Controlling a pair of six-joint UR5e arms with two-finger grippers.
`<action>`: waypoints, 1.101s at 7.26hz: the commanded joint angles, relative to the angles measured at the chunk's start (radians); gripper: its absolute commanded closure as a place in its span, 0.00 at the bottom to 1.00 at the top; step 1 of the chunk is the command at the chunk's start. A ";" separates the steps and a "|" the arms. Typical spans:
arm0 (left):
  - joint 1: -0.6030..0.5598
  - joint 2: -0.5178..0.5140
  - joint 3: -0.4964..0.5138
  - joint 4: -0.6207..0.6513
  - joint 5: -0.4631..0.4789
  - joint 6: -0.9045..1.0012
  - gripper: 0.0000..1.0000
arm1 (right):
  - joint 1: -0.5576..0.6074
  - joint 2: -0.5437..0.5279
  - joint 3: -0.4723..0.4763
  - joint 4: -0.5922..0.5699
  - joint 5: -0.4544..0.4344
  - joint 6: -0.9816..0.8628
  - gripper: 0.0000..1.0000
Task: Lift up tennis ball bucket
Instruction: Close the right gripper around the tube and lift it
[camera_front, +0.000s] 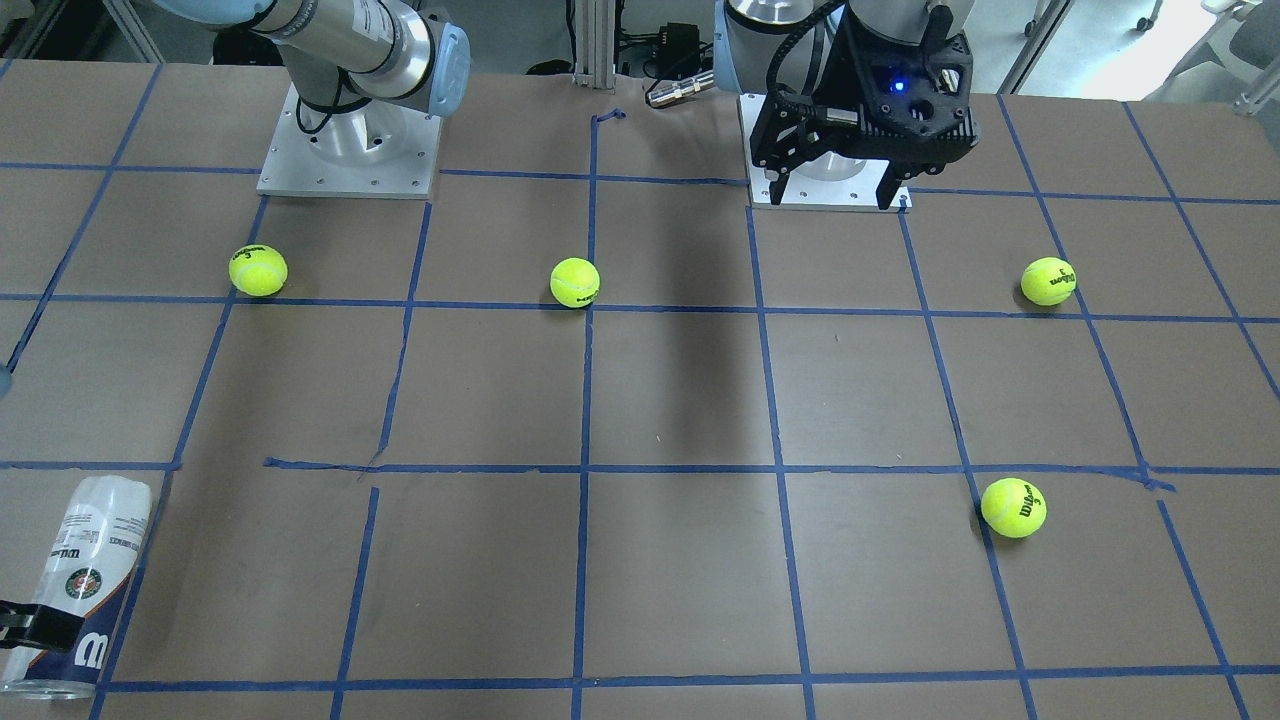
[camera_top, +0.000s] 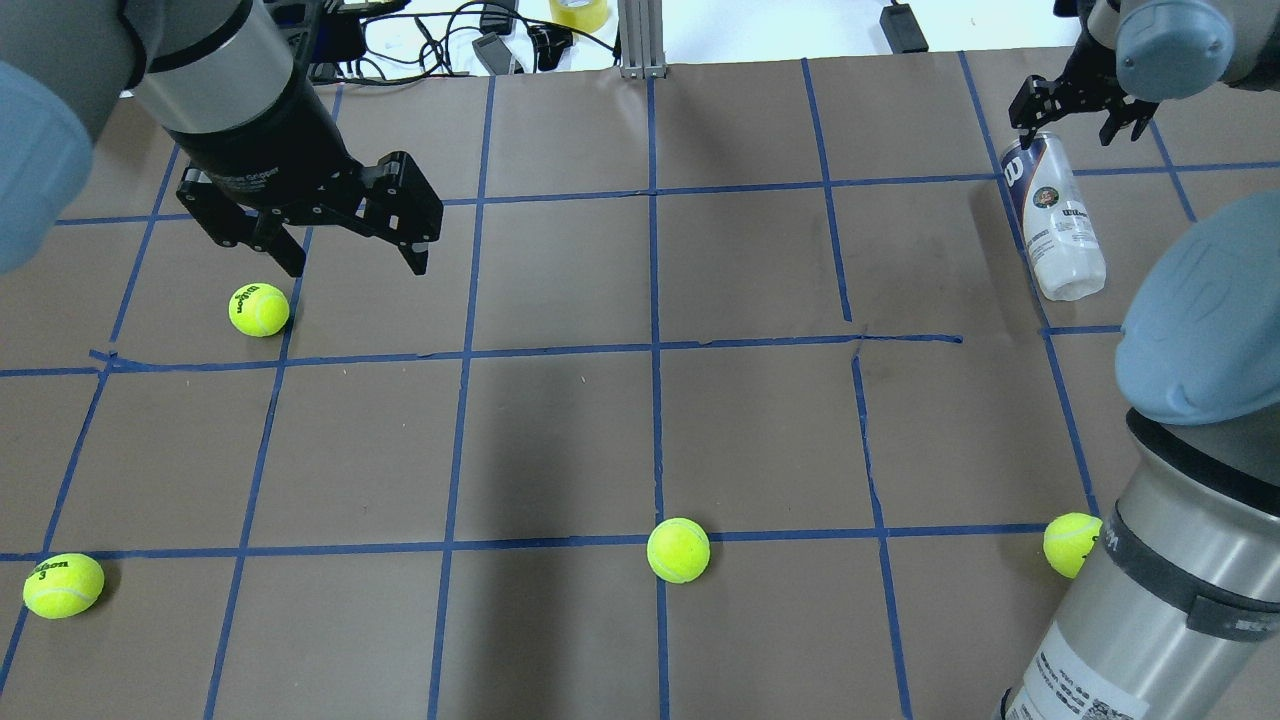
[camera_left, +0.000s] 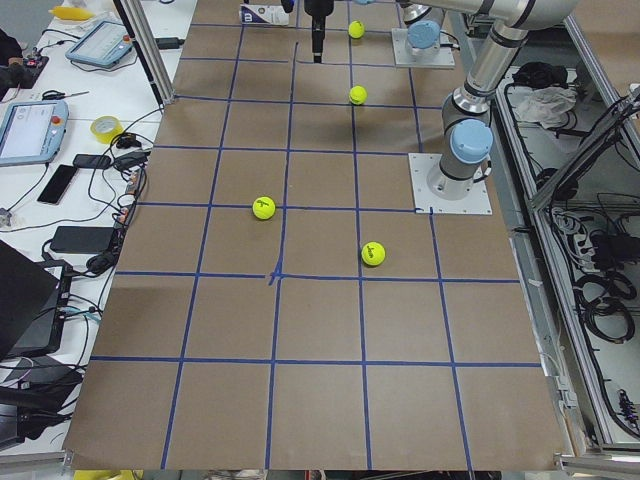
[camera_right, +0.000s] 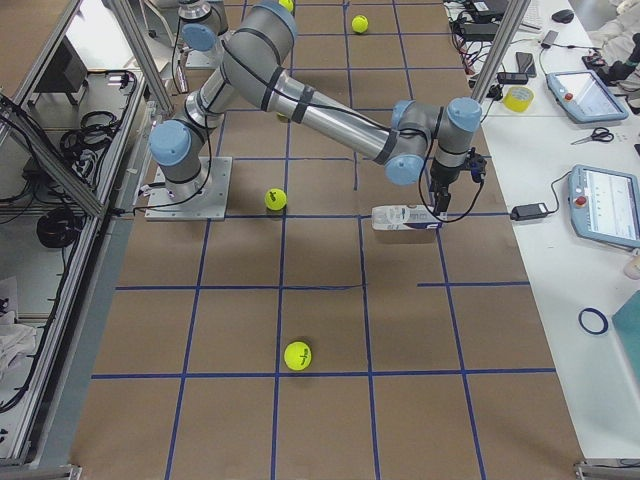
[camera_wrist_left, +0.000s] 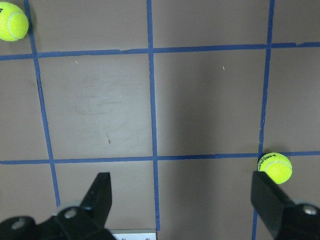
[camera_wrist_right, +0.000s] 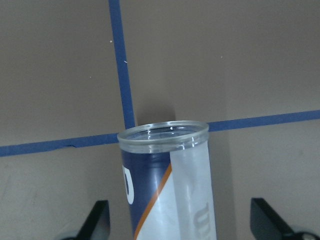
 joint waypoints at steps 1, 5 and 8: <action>0.000 0.001 0.000 0.000 -0.001 0.000 0.00 | -0.001 0.039 0.000 -0.031 0.039 -0.007 0.00; 0.000 0.004 0.000 0.000 -0.001 0.000 0.00 | -0.008 0.108 0.013 -0.140 0.036 -0.030 0.00; 0.000 0.004 0.000 0.000 -0.001 -0.002 0.00 | -0.008 0.109 0.014 -0.131 0.029 -0.034 0.00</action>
